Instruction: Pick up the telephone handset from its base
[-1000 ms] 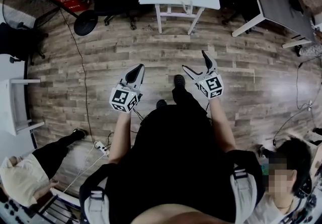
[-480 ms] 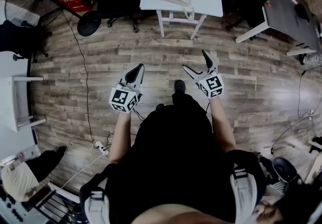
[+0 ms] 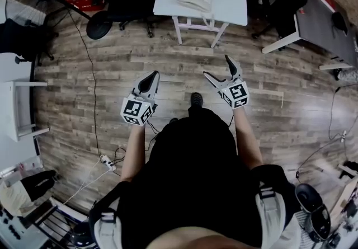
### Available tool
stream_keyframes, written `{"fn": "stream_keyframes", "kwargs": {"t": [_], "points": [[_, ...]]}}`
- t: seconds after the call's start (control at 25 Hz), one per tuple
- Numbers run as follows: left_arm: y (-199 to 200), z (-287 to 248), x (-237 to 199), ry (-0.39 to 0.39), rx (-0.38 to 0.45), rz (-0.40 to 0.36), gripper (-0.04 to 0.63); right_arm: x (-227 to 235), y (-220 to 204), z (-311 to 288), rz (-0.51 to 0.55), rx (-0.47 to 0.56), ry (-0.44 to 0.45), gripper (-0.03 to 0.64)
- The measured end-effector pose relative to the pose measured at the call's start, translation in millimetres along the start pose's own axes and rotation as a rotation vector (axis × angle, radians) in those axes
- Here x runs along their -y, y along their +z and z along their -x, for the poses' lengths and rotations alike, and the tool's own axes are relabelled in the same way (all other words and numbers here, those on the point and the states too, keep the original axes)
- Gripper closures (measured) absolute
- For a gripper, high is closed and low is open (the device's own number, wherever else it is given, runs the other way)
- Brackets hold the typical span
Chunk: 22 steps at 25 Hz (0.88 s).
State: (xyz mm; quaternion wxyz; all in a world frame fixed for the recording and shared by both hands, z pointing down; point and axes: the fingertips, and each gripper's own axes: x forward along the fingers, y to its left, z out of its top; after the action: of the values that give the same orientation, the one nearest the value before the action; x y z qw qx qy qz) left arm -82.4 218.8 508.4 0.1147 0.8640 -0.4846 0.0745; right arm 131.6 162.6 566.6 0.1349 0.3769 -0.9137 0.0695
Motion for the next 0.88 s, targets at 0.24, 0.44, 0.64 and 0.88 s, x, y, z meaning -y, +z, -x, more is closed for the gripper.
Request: {"fn": "stream_keyframes", "kwargs": {"t": [0.24, 0.44, 0.64, 0.88], "points": [[6, -22, 2, 0.029, 0.004, 0.006, 0.575, 24, 4, -7, 0.008, -0.004, 0.03, 0.149], [10, -41, 5, 0.052, 0.008, 0.01, 0.575, 48, 4, -11, 0.013, -0.006, 0.044, 0.149], [15, -57, 8, 0.072, 0.013, 0.011, 0.575, 66, 7, -17, 0.019, -0.001, 0.066, 0.149], [16, -63, 13, 0.088, 0.001, 0.011, 0.575, 81, 6, -20, 0.01, -0.001, 0.068, 0.149]]}}
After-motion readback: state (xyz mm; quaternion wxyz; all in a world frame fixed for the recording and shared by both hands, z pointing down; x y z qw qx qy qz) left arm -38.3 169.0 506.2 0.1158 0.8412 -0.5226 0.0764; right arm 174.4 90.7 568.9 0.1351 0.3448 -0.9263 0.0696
